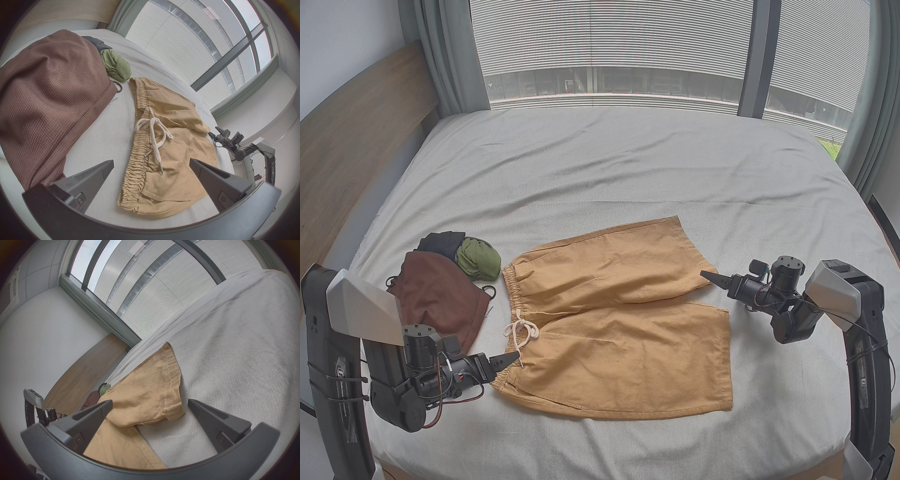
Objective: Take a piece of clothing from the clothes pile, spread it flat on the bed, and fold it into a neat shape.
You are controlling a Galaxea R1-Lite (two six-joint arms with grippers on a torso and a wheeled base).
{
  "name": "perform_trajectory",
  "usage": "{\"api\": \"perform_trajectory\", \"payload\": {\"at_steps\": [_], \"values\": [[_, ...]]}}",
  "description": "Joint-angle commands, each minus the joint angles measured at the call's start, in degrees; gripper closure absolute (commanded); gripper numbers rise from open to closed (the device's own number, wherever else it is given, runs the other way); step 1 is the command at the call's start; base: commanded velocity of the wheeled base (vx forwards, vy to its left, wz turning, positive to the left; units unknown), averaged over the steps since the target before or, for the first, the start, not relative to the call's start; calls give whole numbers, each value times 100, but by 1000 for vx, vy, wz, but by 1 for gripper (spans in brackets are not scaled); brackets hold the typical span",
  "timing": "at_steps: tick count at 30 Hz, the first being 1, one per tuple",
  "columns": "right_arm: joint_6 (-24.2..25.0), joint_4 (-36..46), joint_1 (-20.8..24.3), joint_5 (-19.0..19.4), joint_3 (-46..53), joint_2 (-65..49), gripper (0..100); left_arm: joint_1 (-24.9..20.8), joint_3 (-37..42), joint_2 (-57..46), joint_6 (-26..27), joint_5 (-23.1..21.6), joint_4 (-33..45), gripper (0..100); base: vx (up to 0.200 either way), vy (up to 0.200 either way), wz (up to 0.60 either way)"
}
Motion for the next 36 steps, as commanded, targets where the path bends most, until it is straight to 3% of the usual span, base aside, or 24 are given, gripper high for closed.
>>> {"api": "perform_trajectory", "payload": {"at_steps": [1,12,13,36], "values": [[-1,-1,35,3,-58,4,0,-1,8,6,-1,-10,-1,0,0,0,0],[-19,7,35,3,-66,4,0,-45,26,6,-1,-2,-1,0,0,0,0],[-19,7,35,3,-66,4,100,-45,26,6,-1,-2,8,0,0,0,0],[-45,16,-212,3,232,-75,100,-71,35,6,-1,-2,8,0,0,0,0]]}}
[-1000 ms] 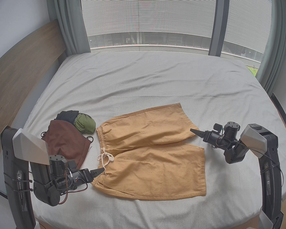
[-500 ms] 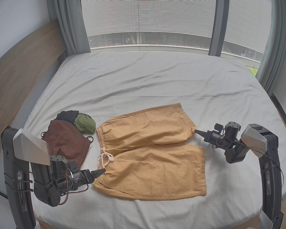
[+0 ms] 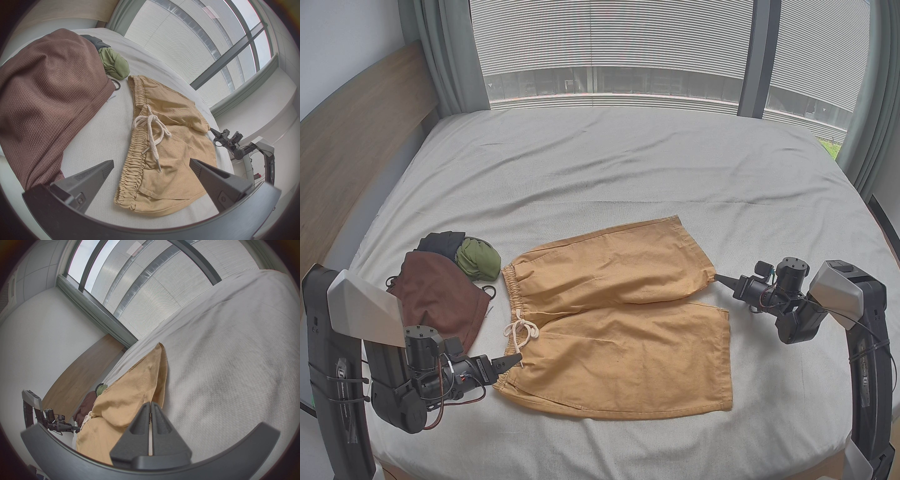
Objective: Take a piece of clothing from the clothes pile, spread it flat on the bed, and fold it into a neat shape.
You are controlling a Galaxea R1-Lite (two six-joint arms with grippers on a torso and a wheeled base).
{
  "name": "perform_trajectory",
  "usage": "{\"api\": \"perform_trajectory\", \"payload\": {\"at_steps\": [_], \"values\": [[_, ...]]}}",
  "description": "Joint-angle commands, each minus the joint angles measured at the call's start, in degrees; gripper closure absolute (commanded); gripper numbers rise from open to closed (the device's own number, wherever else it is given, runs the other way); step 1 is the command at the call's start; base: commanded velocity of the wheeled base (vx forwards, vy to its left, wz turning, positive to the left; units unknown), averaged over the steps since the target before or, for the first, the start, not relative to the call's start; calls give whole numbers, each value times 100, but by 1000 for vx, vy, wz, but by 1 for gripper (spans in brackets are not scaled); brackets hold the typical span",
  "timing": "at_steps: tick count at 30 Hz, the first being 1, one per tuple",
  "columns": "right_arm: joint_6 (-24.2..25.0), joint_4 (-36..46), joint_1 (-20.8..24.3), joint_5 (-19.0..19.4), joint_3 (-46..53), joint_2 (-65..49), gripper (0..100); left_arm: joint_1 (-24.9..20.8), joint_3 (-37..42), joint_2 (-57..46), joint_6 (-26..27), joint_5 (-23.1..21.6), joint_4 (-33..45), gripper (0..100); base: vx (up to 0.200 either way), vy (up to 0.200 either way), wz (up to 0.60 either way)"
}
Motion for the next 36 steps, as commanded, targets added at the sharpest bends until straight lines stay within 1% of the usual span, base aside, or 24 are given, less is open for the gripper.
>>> {"api": "perform_trajectory", "payload": {"at_steps": [1,11,20,24,25,28,36], "values": [[-79,-2,-86,9,237,-105,100,1,-13,6,-1,-2,-8,0,0,0,0],[-395,-2,-200,9,738,-272,100,9,-22,15,-1,-2,1,0,0,0,0],[-404,7,-191,9,554,-272,100,9,-31,41,-1,-10,1,0,0,0,0],[-404,297,-165,9,431,-325,100,9,-31,41,-1,-2,-8,0,0,0,0],[-404,323,-156,9,360,-325,0,9,-31,41,-1,-2,-8,0,0,0,0],[-404,332,-139,9,255,-281,0,9,-31,41,-1,-2,-8,0,0,0,0],[-404,842,108,0,-290,-193,0,9,-31,41,-1,-10,-8,0,0,0,0]]}}
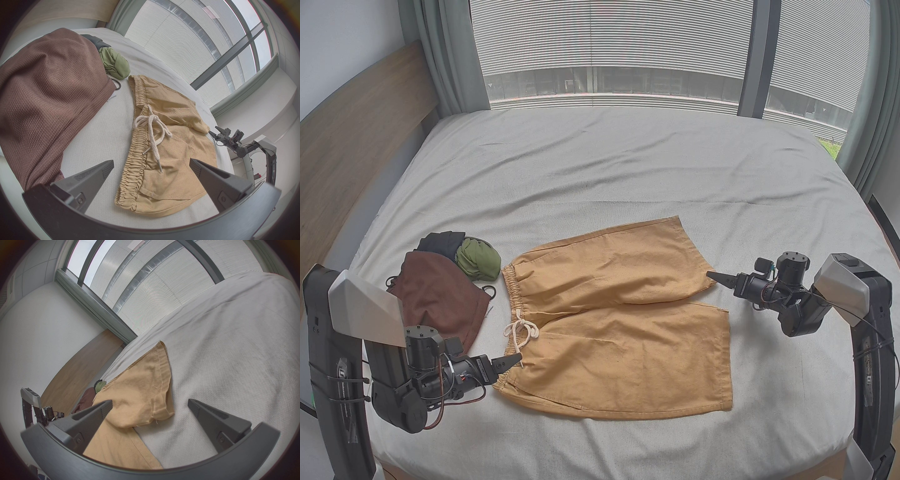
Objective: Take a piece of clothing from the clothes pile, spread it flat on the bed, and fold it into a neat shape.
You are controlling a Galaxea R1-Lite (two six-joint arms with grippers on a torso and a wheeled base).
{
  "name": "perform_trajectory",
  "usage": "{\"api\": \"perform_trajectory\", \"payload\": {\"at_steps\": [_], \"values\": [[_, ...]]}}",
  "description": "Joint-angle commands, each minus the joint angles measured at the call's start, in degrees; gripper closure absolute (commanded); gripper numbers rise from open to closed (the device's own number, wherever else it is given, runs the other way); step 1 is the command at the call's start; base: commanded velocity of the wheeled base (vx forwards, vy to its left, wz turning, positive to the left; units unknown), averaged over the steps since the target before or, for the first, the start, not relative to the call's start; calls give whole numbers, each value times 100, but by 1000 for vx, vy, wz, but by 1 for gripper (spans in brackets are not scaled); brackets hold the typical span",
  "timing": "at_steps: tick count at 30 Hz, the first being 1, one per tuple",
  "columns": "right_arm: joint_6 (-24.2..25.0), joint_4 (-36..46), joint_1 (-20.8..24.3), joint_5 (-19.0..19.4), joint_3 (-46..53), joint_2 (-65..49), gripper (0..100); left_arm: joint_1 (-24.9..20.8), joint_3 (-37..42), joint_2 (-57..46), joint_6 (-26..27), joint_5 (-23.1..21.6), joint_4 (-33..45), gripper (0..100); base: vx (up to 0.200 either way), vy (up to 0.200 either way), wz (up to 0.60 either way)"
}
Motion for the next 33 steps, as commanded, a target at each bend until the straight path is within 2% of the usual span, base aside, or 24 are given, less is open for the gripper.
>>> {"api": "perform_trajectory", "payload": {"at_steps": [1,11,12,27,33], "values": [[1,189,141,-2,-334,101,0,-4,0,11,-1,6,3,0,0,0,0],[1,417,290,-116,-704,356,0,5,0,11,-1,-3,-6,0,0,0,0],[1,417,290,-195,-765,418,100,5,9,11,-1,6,-6,0,0,0,0],[-34,391,167,-204,-537,295,100,-4,9,11,-1,6,-6,0,0,0,0],[-377,417,18,-195,-36,5,100,14,0,11,-1,-3,-6,0,0,0,0]]}}
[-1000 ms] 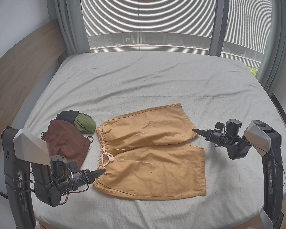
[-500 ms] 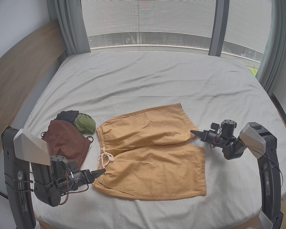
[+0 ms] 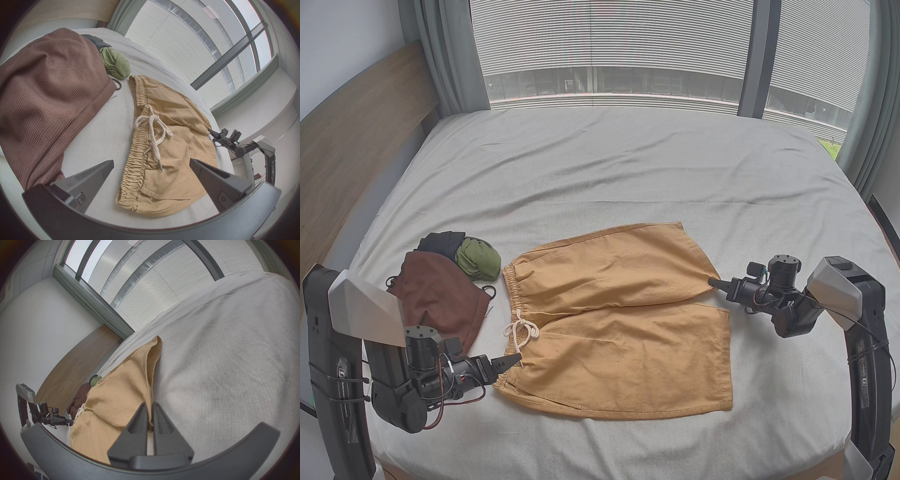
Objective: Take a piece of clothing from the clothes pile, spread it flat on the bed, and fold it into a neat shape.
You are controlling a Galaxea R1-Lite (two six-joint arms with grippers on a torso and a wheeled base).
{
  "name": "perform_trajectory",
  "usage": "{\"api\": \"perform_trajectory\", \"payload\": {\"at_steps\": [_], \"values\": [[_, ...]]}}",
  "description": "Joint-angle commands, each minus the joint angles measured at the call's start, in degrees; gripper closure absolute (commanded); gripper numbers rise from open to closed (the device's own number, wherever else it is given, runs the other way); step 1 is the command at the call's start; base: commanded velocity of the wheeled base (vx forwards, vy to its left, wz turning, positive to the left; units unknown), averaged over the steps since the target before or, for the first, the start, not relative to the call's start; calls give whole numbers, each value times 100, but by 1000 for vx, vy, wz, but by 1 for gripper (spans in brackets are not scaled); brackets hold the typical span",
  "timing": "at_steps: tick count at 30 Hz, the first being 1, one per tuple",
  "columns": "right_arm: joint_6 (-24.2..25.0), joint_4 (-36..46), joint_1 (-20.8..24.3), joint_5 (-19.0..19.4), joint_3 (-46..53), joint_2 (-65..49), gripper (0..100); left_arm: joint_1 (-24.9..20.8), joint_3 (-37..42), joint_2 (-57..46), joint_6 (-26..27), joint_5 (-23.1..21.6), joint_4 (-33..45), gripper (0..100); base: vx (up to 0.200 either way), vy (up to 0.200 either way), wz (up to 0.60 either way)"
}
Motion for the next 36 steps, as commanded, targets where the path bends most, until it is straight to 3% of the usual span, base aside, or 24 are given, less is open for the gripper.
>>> {"api": "perform_trajectory", "payload": {"at_steps": [1,7,18,19,27,36], "values": [[-148,7,-106,2,334,-235,100,3,-5,11,-1,-5,-3,0,0,0,0],[-438,-11,-273,11,738,-376,100,-15,-5,11,-1,3,-3,0,0,0,0],[-429,-64,-142,28,808,-288,100,3,-14,11,-1,-5,6,0,0,0,0],[-429,-64,-142,20,808,-288,0,3,-14,11,-1,-5,-3,0,0,0,0],[-429,-450,-133,-130,1318,-605,0,47,-23,20,-1,-5,6,0,0,0,0],[-447,-723,-467,-130,3296,-2125,0,143,-67,108,-1,-14,6,0,0,0,0]]}}
